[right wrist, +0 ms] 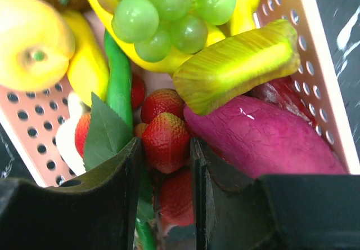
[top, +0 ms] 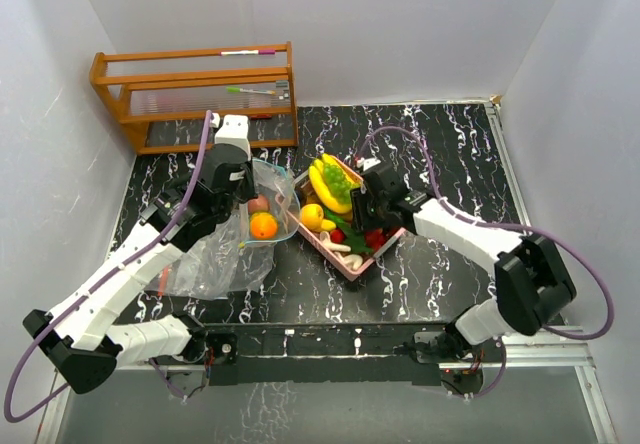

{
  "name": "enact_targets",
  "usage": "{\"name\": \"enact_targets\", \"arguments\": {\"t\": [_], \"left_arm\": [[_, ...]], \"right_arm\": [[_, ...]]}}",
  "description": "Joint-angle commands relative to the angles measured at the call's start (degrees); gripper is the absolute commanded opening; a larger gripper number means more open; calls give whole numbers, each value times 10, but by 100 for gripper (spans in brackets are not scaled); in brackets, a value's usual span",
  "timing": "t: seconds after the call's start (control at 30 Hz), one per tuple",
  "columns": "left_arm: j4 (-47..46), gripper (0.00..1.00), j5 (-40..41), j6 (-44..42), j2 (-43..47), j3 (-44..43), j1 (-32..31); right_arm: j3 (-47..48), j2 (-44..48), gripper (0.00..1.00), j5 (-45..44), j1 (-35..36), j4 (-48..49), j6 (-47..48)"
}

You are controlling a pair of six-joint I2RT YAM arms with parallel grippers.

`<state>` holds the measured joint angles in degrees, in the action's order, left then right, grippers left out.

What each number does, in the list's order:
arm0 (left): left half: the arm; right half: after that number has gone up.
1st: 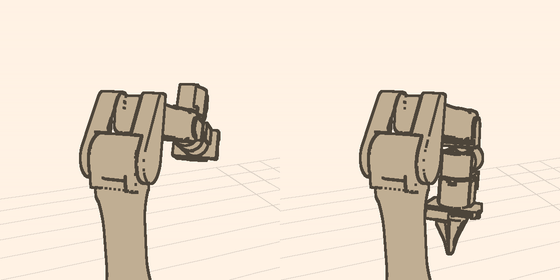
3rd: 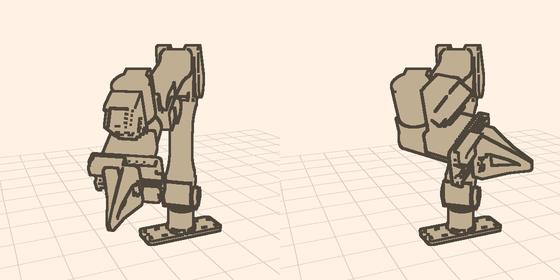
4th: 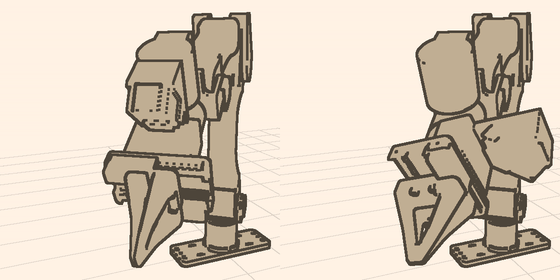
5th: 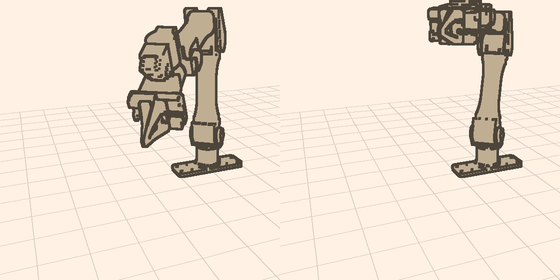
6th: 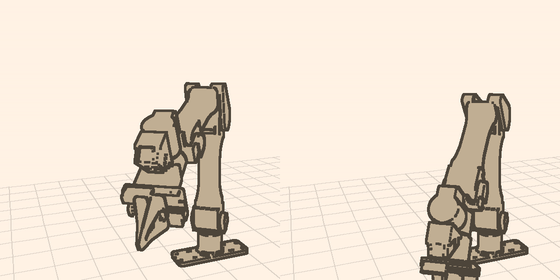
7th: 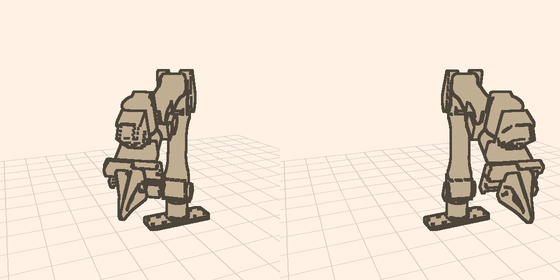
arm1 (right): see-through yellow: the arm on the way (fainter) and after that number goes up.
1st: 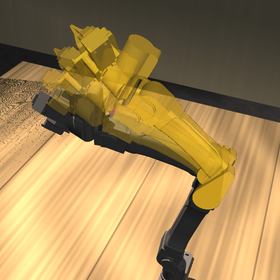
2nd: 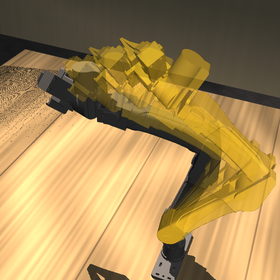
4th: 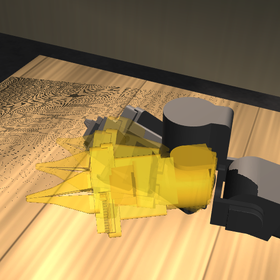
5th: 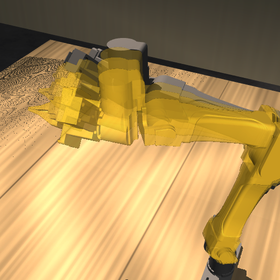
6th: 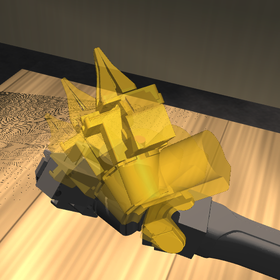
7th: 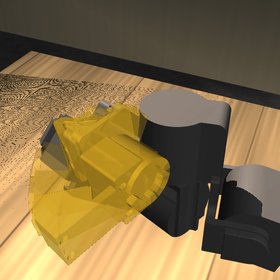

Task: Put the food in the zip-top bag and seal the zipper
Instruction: Adjust the bin at the center of the board.

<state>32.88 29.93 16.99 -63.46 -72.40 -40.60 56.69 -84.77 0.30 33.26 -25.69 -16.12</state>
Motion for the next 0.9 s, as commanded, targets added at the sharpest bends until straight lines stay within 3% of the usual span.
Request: {"name": "enact_targets", "arguments": {"t": [0.0,0.13,0.3,0.47,0.7,0.87], "left_arm": [[-17,0,1,-10,-4,-5,3],[-20,0,0,-11,-9,-5,3],[-27,0,-8,-9,-18,-1,3],[-35,0,-18,-7,-25,-2,4],[-39,0,-23,-7,-24,1,3],[-45,0,-30,-7,-21,3,3]], "right_arm": [[-33,75,9,-8,28,-82,-86],[-59,141,13,-27,37,-110,-110],[-47,198,49,-39,37,-104,-96],[-14,210,66,-18,44,-91,-80],[-2,188,72,-144,47,-171,-116],[-10,145,70,-127,46,-199,-103]]}}
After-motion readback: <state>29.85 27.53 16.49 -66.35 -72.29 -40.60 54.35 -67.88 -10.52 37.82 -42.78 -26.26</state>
